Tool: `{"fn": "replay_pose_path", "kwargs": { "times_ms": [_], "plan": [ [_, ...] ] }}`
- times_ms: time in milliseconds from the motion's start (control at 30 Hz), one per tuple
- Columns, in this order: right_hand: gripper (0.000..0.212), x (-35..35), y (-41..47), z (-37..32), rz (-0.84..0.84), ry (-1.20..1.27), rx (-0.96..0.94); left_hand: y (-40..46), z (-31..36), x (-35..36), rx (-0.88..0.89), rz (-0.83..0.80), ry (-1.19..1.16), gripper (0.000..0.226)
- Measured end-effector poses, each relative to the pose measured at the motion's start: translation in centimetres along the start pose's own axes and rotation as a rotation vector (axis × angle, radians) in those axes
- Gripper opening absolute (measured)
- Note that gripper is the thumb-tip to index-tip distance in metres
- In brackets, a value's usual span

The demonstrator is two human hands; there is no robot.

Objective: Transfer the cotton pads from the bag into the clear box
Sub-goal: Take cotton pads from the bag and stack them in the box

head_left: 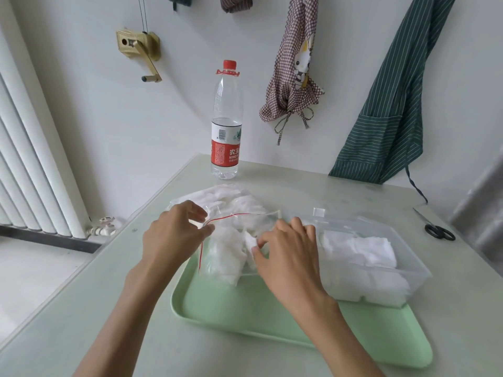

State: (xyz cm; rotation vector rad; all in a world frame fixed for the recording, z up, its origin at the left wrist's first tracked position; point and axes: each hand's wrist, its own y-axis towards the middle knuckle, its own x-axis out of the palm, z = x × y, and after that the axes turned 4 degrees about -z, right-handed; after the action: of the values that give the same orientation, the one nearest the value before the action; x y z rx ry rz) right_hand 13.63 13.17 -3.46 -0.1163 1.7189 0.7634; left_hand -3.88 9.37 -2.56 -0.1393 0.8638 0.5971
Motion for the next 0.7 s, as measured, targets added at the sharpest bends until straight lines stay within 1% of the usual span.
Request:
{"fn": "replay_pose_path", "kwargs": {
  "times_ms": [67,133,200,267,300,333,400,467,500,600,667,700],
  "plan": [
    [0.013,-0.8,0.0,1.0,0.019,0.122,-0.049,-0.2,-0.2,-0.1,0.001,-0.039,0.074,0.027],
    [0.009,-2.2,0.0,2.2,0.023,0.298,-0.103,-0.5,0.0,-0.2,0.019,-0.108,0.143,0.042],
    [0.015,-3.8,-0.2,4.0,-0.068,0.493,-0.094,-0.9,1.2,-0.6,0.102,-0.127,0.124,0.051],
    [0.02,-5.5,-0.3,6.0,-0.199,0.659,-0.06,-1.4,3.5,-1.6,0.253,-0.138,0.017,0.046],
    [0.02,-6.4,-0.4,7.0,-0.245,0.718,-0.043,-1.6,5.0,-2.0,0.34,-0.176,-0.056,0.042],
    [0.021,-7.0,-0.4,7.9,-0.268,0.766,-0.032,-1.8,6.6,-2.3,0.421,-0.248,-0.127,0.041],
    [0.022,-7.9,-0.5,9.8,-0.278,0.839,0.015,-1.8,9.8,-2.0,0.533,-0.478,-0.206,0.044],
    [0.019,-8.2,-0.7,11.4,-0.271,0.866,0.083,-1.2,12.3,-0.9,0.563,-0.671,-0.157,0.042],
    [0.018,-8.2,-0.8,11.9,-0.262,0.882,0.116,-0.8,13.3,-0.1,0.566,-0.713,-0.113,0.039],
    [0.016,-8.0,-0.9,13.7,-0.203,0.899,0.202,0.0,15.7,2.2,0.591,-0.679,-0.013,0.023],
    [0.011,-7.9,-0.9,14.8,-0.162,0.886,0.275,0.4,16.7,3.4,0.571,-0.661,-0.01,0.013],
    [0.006,-7.8,-0.9,15.4,-0.139,0.874,0.321,0.7,17.1,3.9,0.537,-0.666,-0.026,0.013]
  ]
}}
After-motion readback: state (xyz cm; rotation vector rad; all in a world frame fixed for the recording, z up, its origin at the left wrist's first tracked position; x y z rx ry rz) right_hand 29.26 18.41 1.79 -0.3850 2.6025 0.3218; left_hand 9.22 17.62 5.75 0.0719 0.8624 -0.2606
